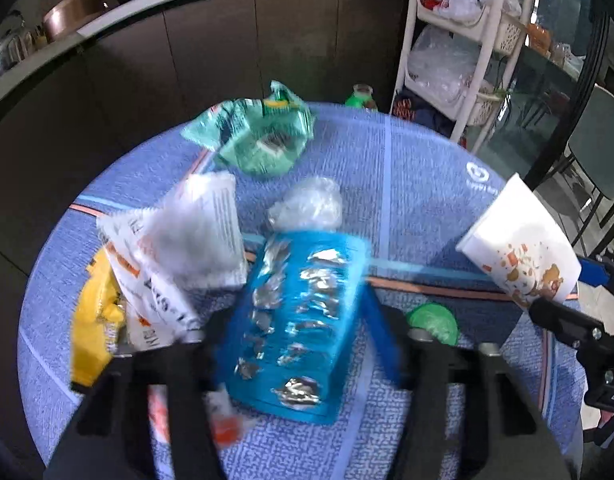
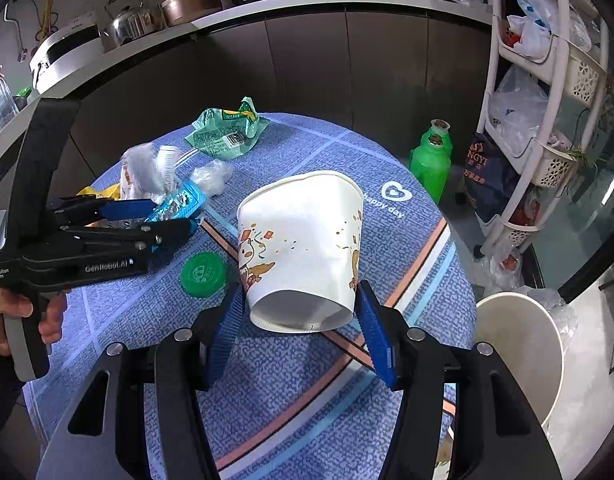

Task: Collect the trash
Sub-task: 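Lift the blue blister pack with the left tool while the right holds the cup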

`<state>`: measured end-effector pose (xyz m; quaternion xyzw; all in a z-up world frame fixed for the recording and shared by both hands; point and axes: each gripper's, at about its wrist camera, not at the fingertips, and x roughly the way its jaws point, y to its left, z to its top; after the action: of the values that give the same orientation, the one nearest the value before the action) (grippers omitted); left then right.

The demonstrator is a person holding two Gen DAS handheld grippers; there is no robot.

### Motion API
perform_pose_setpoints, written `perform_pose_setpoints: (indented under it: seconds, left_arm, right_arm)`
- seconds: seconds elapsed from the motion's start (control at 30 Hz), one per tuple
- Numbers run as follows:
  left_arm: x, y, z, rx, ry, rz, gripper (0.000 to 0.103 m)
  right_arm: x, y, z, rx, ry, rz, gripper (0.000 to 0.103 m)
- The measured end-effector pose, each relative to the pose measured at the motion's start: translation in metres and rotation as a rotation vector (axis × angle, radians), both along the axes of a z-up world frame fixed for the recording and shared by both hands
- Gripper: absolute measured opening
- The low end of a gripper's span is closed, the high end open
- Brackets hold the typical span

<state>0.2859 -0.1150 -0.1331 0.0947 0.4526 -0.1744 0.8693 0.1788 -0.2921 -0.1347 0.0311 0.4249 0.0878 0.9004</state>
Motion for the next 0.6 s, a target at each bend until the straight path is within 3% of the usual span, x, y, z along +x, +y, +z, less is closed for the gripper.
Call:
perform_pose_setpoints:
  seconds: [0.23,0.6]
  left_arm:
    - [-0.018,-0.002,0.023,0.013,-0.044,-0.013,0.019]
    - [-0.027,0.015,0.036,-0.046,-0.035,0.0,0.012]
  right_arm:
    - [-0.014,-0.007,0.011,0.026,-0.023,-0.021,0.054]
    - [-0.035,-0.018,0.022,0.034,-0.047,-0.038,0.054]
